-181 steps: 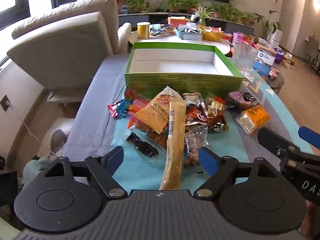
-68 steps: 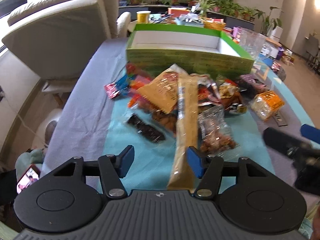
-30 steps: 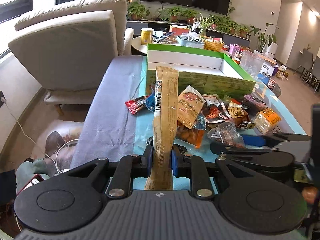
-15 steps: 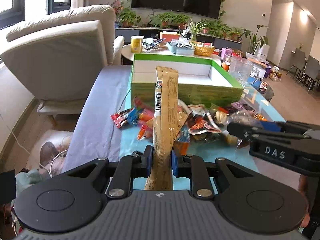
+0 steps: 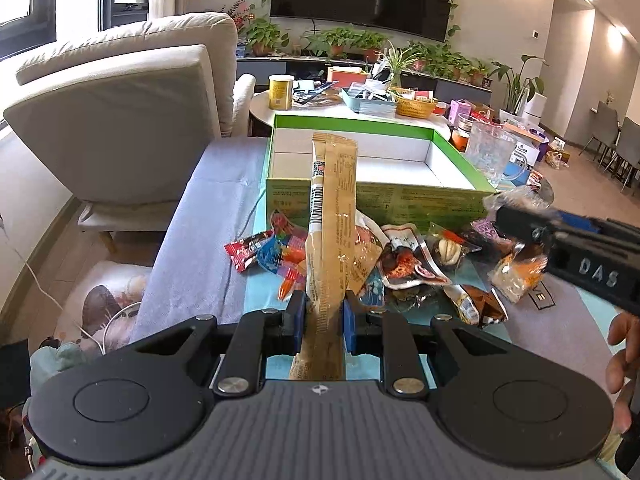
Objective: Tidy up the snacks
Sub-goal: 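Carry the stick snack and nut bag up over the green box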
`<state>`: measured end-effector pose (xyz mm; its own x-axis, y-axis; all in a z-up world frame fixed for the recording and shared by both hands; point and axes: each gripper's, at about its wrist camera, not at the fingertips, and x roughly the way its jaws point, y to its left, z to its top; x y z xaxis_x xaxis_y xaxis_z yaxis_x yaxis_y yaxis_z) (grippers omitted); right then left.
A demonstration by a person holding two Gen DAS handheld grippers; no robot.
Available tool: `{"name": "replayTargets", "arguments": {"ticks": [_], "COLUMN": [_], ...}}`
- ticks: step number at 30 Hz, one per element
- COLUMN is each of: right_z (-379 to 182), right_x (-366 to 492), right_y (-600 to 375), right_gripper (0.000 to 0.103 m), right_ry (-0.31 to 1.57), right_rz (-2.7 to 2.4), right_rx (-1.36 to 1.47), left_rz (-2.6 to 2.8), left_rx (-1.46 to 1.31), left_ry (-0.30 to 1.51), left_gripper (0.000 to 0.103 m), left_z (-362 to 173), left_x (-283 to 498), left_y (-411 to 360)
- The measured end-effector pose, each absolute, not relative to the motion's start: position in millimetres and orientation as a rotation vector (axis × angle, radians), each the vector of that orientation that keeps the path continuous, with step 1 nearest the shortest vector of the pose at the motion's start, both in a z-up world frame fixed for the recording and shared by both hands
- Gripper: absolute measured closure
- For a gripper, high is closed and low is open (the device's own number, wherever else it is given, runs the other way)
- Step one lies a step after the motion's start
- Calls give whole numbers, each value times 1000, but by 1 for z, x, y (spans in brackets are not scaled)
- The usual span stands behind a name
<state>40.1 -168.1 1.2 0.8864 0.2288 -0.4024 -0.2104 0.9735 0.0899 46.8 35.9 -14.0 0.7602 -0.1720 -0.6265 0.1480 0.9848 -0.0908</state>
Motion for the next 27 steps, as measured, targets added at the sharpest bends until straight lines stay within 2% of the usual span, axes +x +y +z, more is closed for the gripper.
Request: {"name": "replayTargets", "arguments": {"ticks": [10,27], "right_z": [17,16], "right_x": [60,136], "right_y": [-176,-175], "right_gripper": [56,56], "right_ry": [370,405], "right_rz": [203,172], "right_rx": [52,60], "left_rz": [-187,-180], "left_rx": [-31,-41], "left_ry": [636,585], "left_gripper": [85,85], "left_z": [0,12], "left_x": [83,187], "left_y": [20,12]}}
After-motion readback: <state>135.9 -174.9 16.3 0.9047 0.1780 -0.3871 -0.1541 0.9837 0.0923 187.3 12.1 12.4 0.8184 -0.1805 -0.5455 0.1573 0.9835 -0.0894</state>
